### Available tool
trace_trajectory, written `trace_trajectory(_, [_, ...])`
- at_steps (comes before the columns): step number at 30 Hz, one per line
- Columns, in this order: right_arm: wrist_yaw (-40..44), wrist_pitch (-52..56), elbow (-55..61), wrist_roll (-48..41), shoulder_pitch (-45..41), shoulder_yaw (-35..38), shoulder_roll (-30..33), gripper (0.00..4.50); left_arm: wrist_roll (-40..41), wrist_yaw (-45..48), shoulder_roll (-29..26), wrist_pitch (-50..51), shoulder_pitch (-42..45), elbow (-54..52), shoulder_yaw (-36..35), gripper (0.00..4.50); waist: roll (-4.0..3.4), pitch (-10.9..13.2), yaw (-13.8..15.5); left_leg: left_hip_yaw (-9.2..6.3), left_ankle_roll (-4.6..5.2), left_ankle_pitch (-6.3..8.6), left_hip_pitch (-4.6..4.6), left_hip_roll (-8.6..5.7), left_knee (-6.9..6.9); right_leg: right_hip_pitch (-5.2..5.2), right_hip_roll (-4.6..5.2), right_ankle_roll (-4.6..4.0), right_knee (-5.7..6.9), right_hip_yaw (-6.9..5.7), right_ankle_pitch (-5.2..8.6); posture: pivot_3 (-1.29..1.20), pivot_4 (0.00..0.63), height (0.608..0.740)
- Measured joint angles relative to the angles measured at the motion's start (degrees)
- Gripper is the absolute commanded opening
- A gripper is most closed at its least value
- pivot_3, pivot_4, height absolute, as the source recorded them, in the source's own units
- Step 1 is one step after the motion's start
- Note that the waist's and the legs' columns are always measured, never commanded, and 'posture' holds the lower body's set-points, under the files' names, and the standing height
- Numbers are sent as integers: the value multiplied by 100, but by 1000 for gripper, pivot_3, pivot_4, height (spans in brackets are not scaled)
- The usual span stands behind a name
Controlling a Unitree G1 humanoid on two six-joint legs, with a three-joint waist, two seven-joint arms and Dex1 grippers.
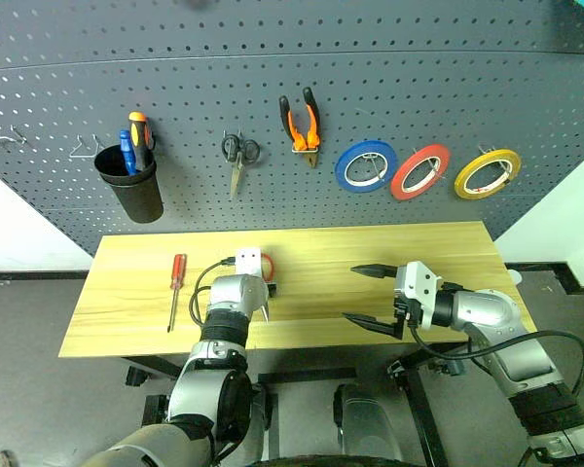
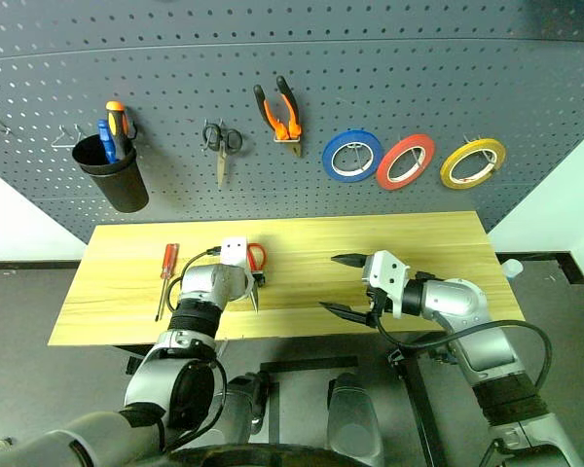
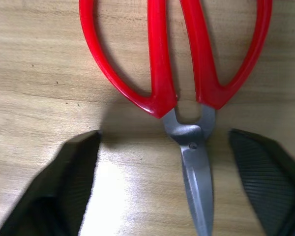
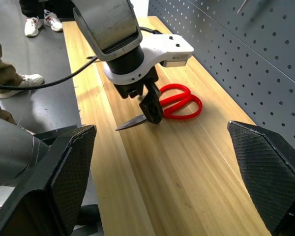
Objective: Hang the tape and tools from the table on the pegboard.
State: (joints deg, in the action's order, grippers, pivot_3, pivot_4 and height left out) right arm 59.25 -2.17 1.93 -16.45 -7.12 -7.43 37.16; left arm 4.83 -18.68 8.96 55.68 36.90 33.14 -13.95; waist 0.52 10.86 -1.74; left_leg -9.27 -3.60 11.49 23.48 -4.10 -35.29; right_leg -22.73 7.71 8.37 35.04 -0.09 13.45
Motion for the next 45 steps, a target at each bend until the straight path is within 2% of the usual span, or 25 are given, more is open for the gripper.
trace_trajectory(6, [-13, -2, 0, 36, -5, 1, -9, 4500, 161, -188, 0, -102, 20, 52, -74, 1074, -2, -1, -58, -1, 16, -10, -1, 0, 4, -2, 0, 13, 5, 1, -7, -108, 117, 740])
trace_trajectory(9, [-14, -2, -1, 46, -15, 1, -24, 4500, 216, -277, -1, -101, 28, 57, -100, 255, -2, -2, -64, -1, 15, -11, -3, 0, 1, 0, 0, 15, 6, 2, -8, -106, 116, 740])
trace_trajectory(19, [-13, -2, -1, 50, -123, 1, -132, 4500, 324, -278, -7, -83, 28, 32, -62, 258, -3, -3, -63, -1, 15, -12, -4, 0, 0, 2, 0, 15, 6, 3, -9, -103, 111, 740])
trace_trajectory(23, [-13, -1, 0, 43, -155, 1, -236, 4500, 291, 41, -53, -98, -90, -265, 271, 258, -2, -2, -66, -1, 13, -13, -2, -1, 1, 0, -1, 14, 6, 5, -10, -104, 110, 740])
trace_trajectory(27, [-1, 26, 8, -72, -225, 35, -327, 4500, 148, 655, -368, -148, -379, -1026, 977, 258, -4, -3, -87, 1, 11, -15, -3, 1, 6, -6, -3, 10, 11, 11, -12, -105, 110, 740])
trace_trajectory(32, [63, 200, 40, -347, -269, 93, -482, 4500, -197, 1265, -1146, -348, -1083, -1941, 1680, 258, -5, -4, -90, 1, 6, -19, -9, 3, 8, -8, -6, 4, 18, 16, -15, -105, 112, 740])
trace_trajectory(35, [66, 321, 70, -524, -374, 111, -671, 4500, -200, 2146, -1871, -1396, -2092, -2828, 2062, 258, -8, -8, -118, 14, 5, -19, -10, 6, 16, -17, -6, -20, 18, 35, -28, -98, 110, 740])
trace_trajectory(39, [67, 428, 72, -690, -578, 129, -842, 4500, -155, 3002, -2458, -2886, -3005, -3218, 2075, 258, -15, -13, -44, 20, 3, -20, -8, 5, 16, -25, -6, -48, 17, 45, -24, -84, 106, 740])
trace_trajectory(42, [86, 460, 88, -806, -686, 152, -951, 4500, 105, 3554, -2541, -4149, -3501, -3323, 1794, 258, -15, -16, -29, 26, -11, -11, -8, 5, 14, -21, -3, -54, 9, 49, -26, -77, 100, 740])
trace_trajectory(45, [127, 474, 105, -955, -767, 185, -1037, 4500, 210, 3727, -2503, -5237, -3648, -3303, 1507, 258, -20, -21, -29, 26, -12, -11, -8, 7, 15, -23, -5, -51, 8, 49, -25, -74, 97, 740])
